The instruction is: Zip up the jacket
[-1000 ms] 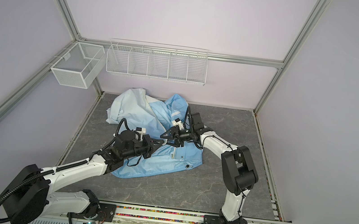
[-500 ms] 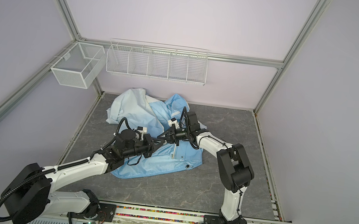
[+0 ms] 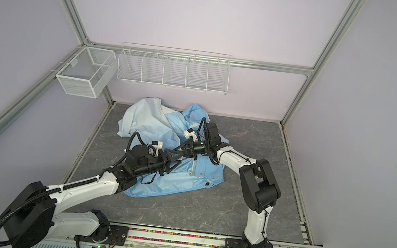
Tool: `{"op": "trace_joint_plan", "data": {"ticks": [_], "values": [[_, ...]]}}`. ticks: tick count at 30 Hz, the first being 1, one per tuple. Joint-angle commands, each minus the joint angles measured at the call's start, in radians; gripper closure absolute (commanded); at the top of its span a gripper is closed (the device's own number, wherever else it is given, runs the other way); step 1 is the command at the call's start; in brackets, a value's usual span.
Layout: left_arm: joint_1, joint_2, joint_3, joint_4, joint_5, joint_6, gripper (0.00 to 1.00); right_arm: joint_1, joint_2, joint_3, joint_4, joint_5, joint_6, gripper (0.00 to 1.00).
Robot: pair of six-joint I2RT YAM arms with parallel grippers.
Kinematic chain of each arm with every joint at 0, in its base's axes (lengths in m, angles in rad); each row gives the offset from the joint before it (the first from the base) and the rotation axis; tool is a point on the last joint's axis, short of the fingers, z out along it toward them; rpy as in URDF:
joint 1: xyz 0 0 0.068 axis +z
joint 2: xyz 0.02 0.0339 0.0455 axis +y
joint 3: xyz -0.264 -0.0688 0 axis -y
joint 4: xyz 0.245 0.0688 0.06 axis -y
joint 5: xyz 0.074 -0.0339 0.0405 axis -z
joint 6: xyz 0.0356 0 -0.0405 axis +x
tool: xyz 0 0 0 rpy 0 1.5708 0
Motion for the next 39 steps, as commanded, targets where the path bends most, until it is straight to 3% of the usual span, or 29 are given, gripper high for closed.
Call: {"op": "trace_joint_plan", "data": {"ticks": [1,11,20,27,34,38,39], "values": [[0.000,-0.024,-0.018,0.038,-0.019,-0.015,0.53,-0.006,-0.039,-0.028,0.029,-0.041,-0.020,0.93],[0.002,-0.070,-0.054,0.028,-0.077,-0.020,0.53,-0.009,-0.054,-0.035,0.016,-0.048,-0.039,0.93],[0.001,-0.017,0.009,0.047,-0.028,0.008,0.71,-0.005,-0.059,-0.032,-0.005,-0.049,-0.055,0.93],[0.002,-0.014,0.006,0.055,-0.023,0.006,0.78,-0.003,-0.068,-0.034,-0.044,-0.047,-0.089,0.93],[0.002,0.010,0.017,0.070,0.002,0.005,1.00,-0.003,-0.067,-0.031,-0.060,-0.048,-0.101,0.93],[0.001,0.023,0.023,0.079,0.019,0.005,0.99,-0.003,-0.068,-0.029,-0.066,-0.045,-0.104,0.93],[0.002,0.023,0.024,0.079,0.020,0.005,0.95,-0.003,-0.067,-0.029,-0.067,-0.044,-0.105,0.93]]}}
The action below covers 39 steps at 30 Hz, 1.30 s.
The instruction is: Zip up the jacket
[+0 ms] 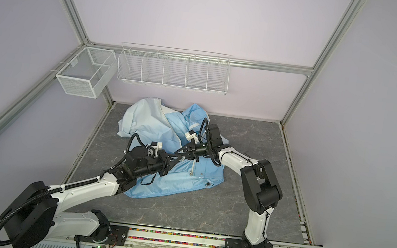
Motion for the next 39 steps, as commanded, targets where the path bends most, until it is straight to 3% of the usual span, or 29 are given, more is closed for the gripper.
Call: {"op": "trace_joint_plan", "data": {"ticks": [1,5,11,22,30,37,39], "values": [[0.001,0.015,0.041,0.038,0.026,-0.001,0.90,0.008,-0.048,-0.005,-0.013,-0.032,-0.022,0.93],[0.001,0.015,0.038,0.036,0.025,-0.001,0.78,0.008,-0.050,-0.007,-0.018,-0.033,-0.025,0.93],[0.002,0.012,0.038,0.024,0.029,0.003,0.76,0.008,-0.050,-0.007,-0.022,-0.029,-0.027,0.93],[0.002,0.026,0.067,0.003,0.074,0.022,0.89,0.010,-0.062,-0.011,-0.036,-0.025,-0.038,0.93],[0.002,0.037,0.089,-0.014,0.103,0.039,0.91,0.011,-0.069,-0.013,-0.060,-0.022,-0.055,0.93],[0.002,0.039,0.084,-0.004,0.124,0.040,1.00,0.011,-0.066,-0.007,-0.070,-0.018,-0.060,0.93],[0.001,0.037,0.076,0.005,0.115,0.041,1.00,0.008,-0.059,0.011,-0.136,-0.004,-0.097,0.92]]}}
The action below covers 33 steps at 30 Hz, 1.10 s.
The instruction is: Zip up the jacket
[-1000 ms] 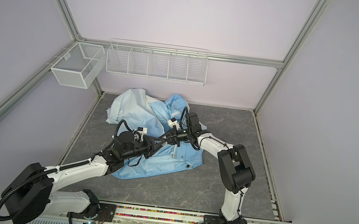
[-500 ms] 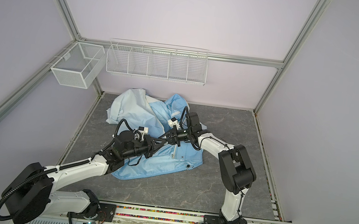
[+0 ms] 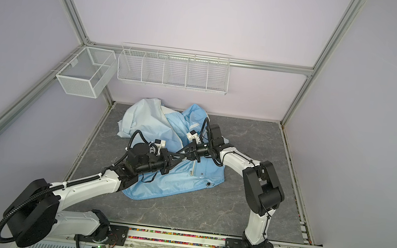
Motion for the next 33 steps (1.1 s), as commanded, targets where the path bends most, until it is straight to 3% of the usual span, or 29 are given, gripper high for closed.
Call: {"op": "trace_joint_plan", "data": {"ticks": [1,6,9,14,19,27,33], "values": [[-0.005,0.008,0.020,0.036,0.024,0.012,1.00,0.012,-0.032,0.022,-0.106,-0.002,-0.073,0.89],[-0.003,-0.026,0.009,-0.089,-0.091,0.088,1.00,-0.018,-0.080,0.032,-0.342,0.185,-0.166,0.57],[-0.003,-0.038,0.020,-0.230,-0.172,0.157,1.00,-0.037,-0.125,0.005,-0.477,0.339,-0.184,0.48],[0.001,0.010,0.018,-0.286,-0.272,0.208,1.00,-0.061,-0.206,-0.120,-0.478,0.470,-0.120,0.36],[0.003,0.166,0.096,-0.308,-0.246,0.240,1.00,-0.057,-0.222,-0.209,-0.502,0.536,-0.065,0.34],[0.010,0.422,0.269,-0.390,-0.122,0.315,1.00,-0.046,-0.231,-0.382,-0.273,0.557,0.076,0.29],[0.012,0.539,0.367,-0.459,-0.068,0.368,1.00,-0.029,-0.225,-0.390,-0.179,0.592,0.143,0.30]]}}
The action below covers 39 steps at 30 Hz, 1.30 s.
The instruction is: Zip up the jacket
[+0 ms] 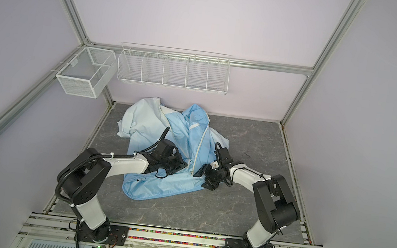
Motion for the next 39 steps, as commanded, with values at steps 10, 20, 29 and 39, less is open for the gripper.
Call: {"op": "trace_joint_plan", "data": {"ticks": [10,20,29,39], "values": [[0.022,0.142,0.120,-0.083,0.121,0.108,1.00,0.059,0.026,-0.022,0.203,0.094,0.164,0.39],[0.049,0.167,0.125,-0.117,0.164,0.139,1.00,0.107,-0.038,0.063,0.065,0.208,0.143,0.37],[0.068,0.178,0.113,-0.081,0.201,0.127,1.00,0.145,-0.070,0.084,0.015,0.282,0.158,0.29],[0.078,0.189,0.123,-0.084,0.230,0.131,1.00,0.160,0.006,-0.008,0.219,0.266,0.244,0.25]]}}
